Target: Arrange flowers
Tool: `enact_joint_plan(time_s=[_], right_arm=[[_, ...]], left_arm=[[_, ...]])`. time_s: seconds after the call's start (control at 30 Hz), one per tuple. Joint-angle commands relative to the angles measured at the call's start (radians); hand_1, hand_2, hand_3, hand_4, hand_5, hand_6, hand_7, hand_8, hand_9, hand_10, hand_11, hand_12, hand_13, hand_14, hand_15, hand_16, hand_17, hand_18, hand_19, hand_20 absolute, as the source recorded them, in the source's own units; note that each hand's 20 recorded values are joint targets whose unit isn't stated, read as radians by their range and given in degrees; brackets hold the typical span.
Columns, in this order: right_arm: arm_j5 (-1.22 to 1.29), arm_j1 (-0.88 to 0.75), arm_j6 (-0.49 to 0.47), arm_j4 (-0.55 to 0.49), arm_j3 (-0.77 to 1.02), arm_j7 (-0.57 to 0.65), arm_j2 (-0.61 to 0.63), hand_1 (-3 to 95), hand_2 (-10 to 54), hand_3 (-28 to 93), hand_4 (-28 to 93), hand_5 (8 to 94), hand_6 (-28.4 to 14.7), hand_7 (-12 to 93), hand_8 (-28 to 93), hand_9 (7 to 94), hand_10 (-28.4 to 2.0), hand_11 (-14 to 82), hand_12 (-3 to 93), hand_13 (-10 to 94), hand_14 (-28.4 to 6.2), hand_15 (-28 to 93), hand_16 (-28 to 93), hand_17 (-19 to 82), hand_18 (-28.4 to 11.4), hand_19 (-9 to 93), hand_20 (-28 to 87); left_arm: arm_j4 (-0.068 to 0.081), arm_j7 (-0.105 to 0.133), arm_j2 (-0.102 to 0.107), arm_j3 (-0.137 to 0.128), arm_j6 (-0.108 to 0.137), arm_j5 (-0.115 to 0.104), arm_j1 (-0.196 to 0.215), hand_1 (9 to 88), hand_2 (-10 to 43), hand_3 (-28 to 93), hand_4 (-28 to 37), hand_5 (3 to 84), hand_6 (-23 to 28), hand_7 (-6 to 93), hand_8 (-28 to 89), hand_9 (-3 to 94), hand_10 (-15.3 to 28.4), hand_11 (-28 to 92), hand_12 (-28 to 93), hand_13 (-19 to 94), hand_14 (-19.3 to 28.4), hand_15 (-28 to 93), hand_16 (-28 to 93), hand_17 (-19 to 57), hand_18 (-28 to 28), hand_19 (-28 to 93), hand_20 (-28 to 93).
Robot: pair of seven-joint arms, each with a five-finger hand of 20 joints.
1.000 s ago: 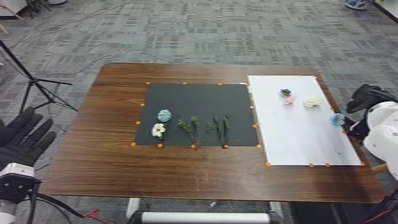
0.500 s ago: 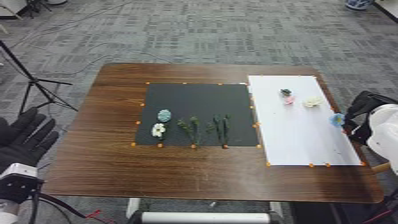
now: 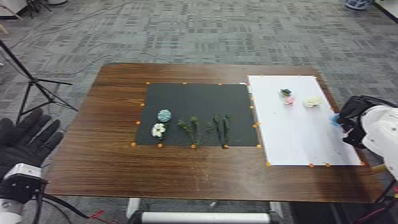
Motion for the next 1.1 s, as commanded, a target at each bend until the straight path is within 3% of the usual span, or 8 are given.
enact_joint_plan(time_s=[0.03, 0.3, 0.37, 0.47, 0.67, 0.73, 1.03, 1.1], right_arm=[[-0.015, -0.039, 0.003, -0.031, 0.009, -0.006, -0.005, 51.7, -9.5, 72, -28, 55.4, -3.6, 12, -12, 59.4, -11.9, 15.1, 13.1, 62, -10.9, 73, 27, 29, -23.7, 76, 38], [-0.022, -0.05, 0.03, -0.04, -0.016, -0.004, -0.015, 52.8, -9.5, 71, -28, 63.6, -1.3, 16, -12, 68.2, -11.4, 20.9, 17.3, 64, -10.6, 73, 29, 30, -23.7, 77, 39], [-0.034, -0.05, 0.06, -0.04, -0.031, -0.007, -0.016, 54.8, -9.5, 68, -28, 64.8, -1.0, 18, -12, 70.1, -10.6, 19.2, 22.8, 64, -10.5, 74, 31, 30, -23.8, 77, 40], [-0.045, -0.057, 0.095, -0.044, -0.037, -0.005, -0.019, 62.8, -9.5, 58, -28, 67.8, -0.8, 25, -1, 76.1, -8.4, 13.5, 37.3, 65, -10.2, 75, 33, 31, -23.6, 77, 41], [-0.053, -0.086, 0.144, -0.072, -0.021, -0.013, -0.018, 66.9, -9.5, 63, -28, 71.0, 0.8, 36, 4, 80.4, -7.3, 18.9, 48.3, 67, -8.4, 72, 42, 31, -22.6, 77, 42], [-0.052, -0.105, 0.166, -0.097, -0.005, -0.016, -0.017, 67.0, -9.5, 63, -28, 71.6, 0.9, 37, 4, 80.8, -7.2, 19.2, 48.9, 67, -8.5, 72, 42, 32, -22.6, 77, 42], [-0.115, -0.248, 0.274, -0.333, 0.076, -0.095, -0.005, 66.6, -9.5, 65, -28, 72.3, 0.8, 37, 5, 81.5, -7.5, 19.2, 50.4, 68, -8.3, 71, 44, 32, -22.8, 77, 42], [-0.115, -0.267, 0.298, -0.374, 0.086, -0.136, -0.017, 66.5, -9.5, 66, -28, 72.4, 0.8, 37, 5, 81.6, -7.6, 19.1, 50.6, 68, -8.3, 71, 44, 32, -22.8, 77, 42]], left_arm=[[-0.007, 0.01, -0.002, -0.006, 0.003, -0.009, 0.01, 24.3, 16.4, 68, -28.3, 37.0, 7.2, 10.3, -7, 30.3, 11.5, 13, 14, 23, 12.9, 22, -1, -3.4, 11.1, 16, 13], [-0.007, 0.013, 0.002, -0.004, -0.001, -0.013, 0.011, 24.3, 16.4, 68, -28.3, 37.1, 7.2, 10.3, -7, 30.3, 11.5, 13, 14, 23, 13.0, 22, -1, -3.4, 11.1, 16, 13], [-0.006, 0.013, 0.003, -0.005, 0.001, -0.013, 0.013, 24.4, 16.5, 68, -28.3, 37.0, 7.3, 10.3, -7, 30.2, 11.6, 13, 14, 23, 13.0, 22, -1, -3.4, 11.1, 16, 13], [-0.006, 0.014, 0.005, -0.003, 0.001, -0.014, 0.011, 24.4, 16.5, 68, -28.3, 37.0, 7.3, 10.3, -7, 30.2, 11.6, 13, 14, 23, 13.0, 22, -1, -3.4, 11.1, 16, 13], [-0.008, 0.017, 0.006, -0.011, -0.001, -0.014, 0.019, 24.6, 16.0, 69, -28.3, 37.0, 7.3, 10.3, -7, 30.2, 11.5, 13, 14, 23, 12.9, 22, -1, -3.4, 11.1, 16, 13], [-0.006, 0.018, 0.006, -0.01, -0.003, -0.014, 0.014, 24.7, 15.9, 69, -28.3, 37.0, 7.3, 10.2, -7, 30.2, 11.5, 13, 14, 23, 12.9, 22, -1, -3.4, 11.1, 16, 13], [-0.002, -0.02, -0.018, -0.023, 0.001, 0.008, -0.008, 24.8, 15.9, 68, -28.3, 37.0, 7.3, 10.2, -6, 30.2, 11.5, 12, 14, 23, 12.9, 22, -1, -3.4, 11.0, 16, 13], [0.003, -0.027, -0.015, -0.025, 0.0, 0.01, -0.017, 24.8, 15.9, 68, -28.3, 36.9, 7.3, 10.2, -6, 30.2, 11.6, 12, 14, 23, 12.9, 22, -1, -3.4, 11.0, 16, 13]])
